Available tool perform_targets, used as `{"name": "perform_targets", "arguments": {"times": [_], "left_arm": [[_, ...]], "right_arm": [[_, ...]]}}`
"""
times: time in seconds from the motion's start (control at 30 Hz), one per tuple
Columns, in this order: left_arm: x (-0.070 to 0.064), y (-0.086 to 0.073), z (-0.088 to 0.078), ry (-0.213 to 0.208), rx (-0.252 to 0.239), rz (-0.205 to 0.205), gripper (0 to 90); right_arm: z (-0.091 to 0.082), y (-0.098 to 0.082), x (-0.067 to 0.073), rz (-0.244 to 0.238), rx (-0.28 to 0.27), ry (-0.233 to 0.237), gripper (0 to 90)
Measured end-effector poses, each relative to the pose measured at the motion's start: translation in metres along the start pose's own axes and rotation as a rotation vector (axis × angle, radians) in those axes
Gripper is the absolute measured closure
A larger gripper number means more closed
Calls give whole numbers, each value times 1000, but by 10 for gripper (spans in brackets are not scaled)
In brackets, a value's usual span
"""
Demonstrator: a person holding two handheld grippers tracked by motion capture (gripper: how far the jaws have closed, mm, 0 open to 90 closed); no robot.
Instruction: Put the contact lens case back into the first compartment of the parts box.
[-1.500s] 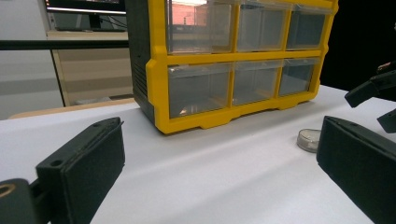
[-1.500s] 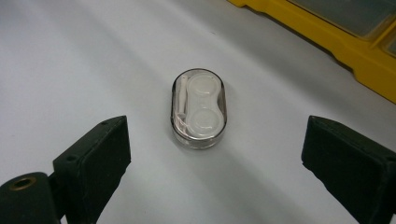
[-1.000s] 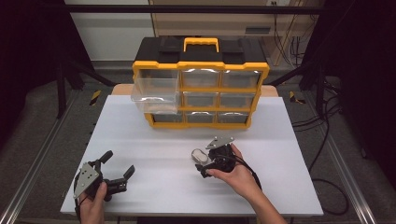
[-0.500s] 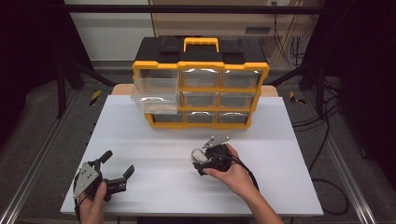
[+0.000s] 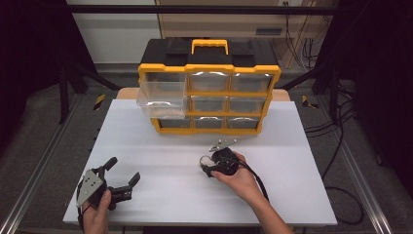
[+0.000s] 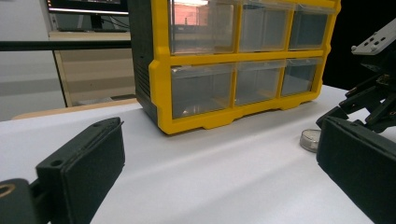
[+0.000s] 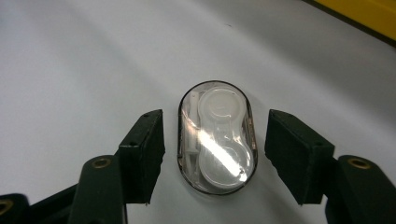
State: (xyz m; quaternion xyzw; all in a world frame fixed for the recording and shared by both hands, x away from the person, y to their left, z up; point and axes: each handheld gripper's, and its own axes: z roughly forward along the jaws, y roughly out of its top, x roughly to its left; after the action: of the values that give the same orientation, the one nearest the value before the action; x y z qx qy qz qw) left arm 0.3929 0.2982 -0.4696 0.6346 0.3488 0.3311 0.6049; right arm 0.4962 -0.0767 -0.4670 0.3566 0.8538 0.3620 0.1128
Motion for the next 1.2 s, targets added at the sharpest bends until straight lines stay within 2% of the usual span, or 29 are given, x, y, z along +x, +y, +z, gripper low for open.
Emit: {"name": "perform_targets", "arguments": {"times": [0.47,0.87,1.0,1.2], "left_arm": [[0,0,0,-2,3,4,8],[1,0,0,0,2,2,8],[1,0,0,1,2,1,8],[1,0,0,2,2,1,8]], "right_arm": [[8,-1,0,-5,29,-9,482],[8,-1,3,-38,30,-35,491],[3,1,4,-32,14,-41,491],[-19,12,6,-68,-22,-55,491]]}}
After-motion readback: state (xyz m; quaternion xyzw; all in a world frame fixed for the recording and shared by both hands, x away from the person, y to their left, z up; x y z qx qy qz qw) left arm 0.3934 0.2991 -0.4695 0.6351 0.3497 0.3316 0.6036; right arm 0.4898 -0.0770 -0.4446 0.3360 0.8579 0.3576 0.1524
